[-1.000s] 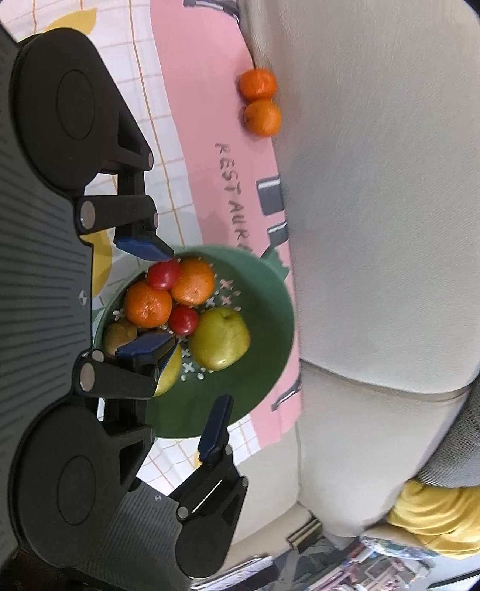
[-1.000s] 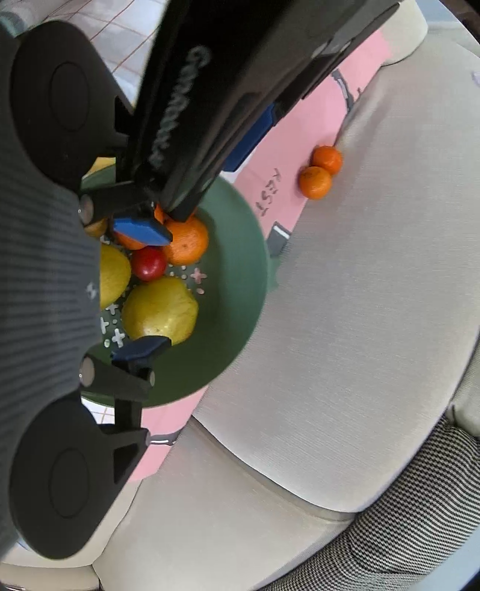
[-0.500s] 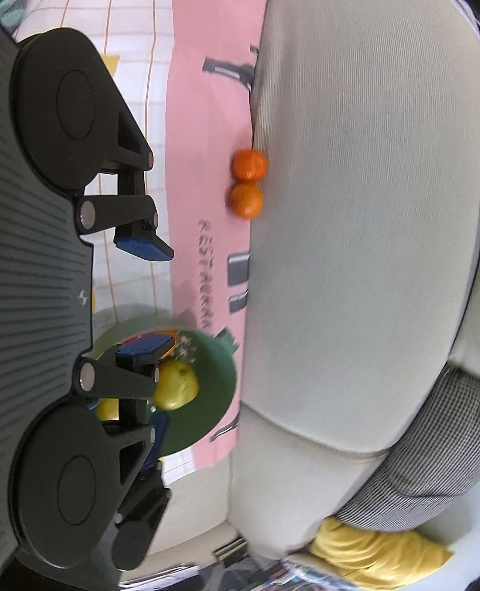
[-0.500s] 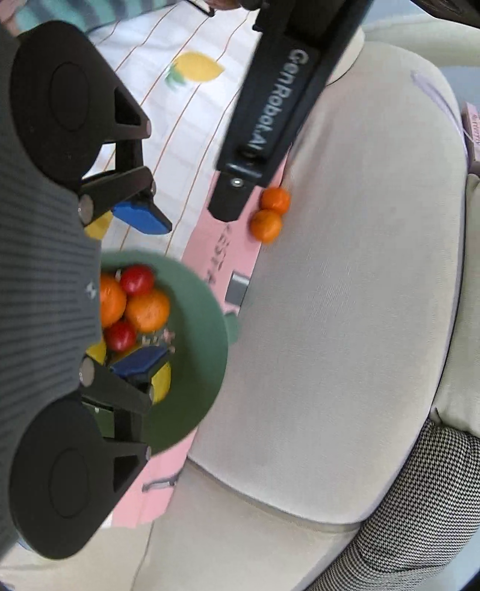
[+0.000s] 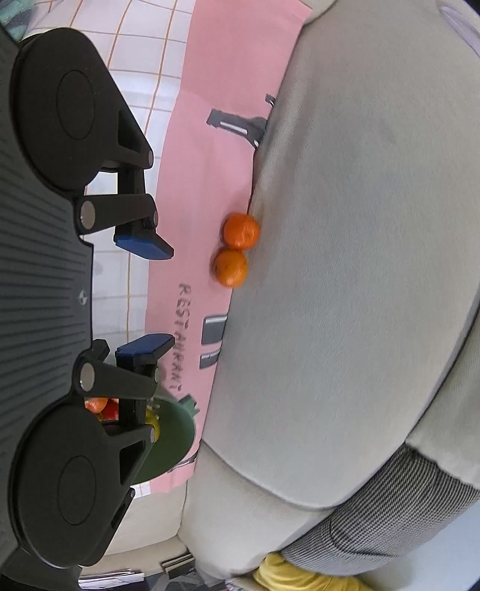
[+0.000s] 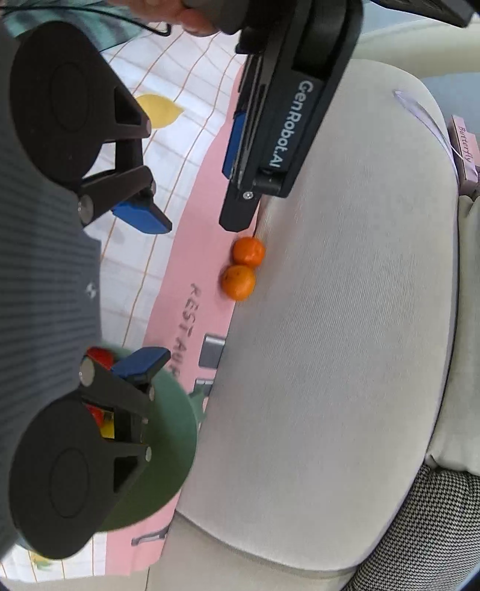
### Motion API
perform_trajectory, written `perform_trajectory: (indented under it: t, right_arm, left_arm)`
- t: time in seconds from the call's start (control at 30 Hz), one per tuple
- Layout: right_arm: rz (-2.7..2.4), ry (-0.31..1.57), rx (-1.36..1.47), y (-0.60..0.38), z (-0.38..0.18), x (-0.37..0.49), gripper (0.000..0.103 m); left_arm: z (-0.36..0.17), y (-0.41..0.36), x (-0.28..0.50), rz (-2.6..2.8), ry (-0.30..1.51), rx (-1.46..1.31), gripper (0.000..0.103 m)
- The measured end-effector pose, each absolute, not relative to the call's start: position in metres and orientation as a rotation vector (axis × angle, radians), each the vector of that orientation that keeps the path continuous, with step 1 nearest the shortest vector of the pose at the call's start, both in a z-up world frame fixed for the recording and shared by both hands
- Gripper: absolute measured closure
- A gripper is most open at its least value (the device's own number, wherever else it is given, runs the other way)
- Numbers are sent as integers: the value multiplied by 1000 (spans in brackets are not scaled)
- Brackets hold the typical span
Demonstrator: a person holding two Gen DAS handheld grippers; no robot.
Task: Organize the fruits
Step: 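Withdraw both grippers from the colander toward the two mandarins, then grasp one mandarin with the left gripper while the right gripper grasps the other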
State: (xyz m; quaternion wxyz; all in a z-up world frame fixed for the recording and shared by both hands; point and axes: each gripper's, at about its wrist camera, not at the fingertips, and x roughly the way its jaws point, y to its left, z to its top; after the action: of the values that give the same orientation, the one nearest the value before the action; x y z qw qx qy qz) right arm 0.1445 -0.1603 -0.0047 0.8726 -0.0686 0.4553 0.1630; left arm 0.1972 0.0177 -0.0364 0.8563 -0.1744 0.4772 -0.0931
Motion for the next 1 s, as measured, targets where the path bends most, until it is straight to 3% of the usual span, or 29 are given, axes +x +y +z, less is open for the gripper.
perform_trajectory:
  t: [0.6,1.0]
  right_arm:
    - [329,970,-131,-132,-40,195,38]
    - [306,985,-90,-126,-75,230,57]
  left_arm:
    - [-80,48,228,-152,1026,-383,50]
    - [-111,57,255,-142,1007,-445,60]
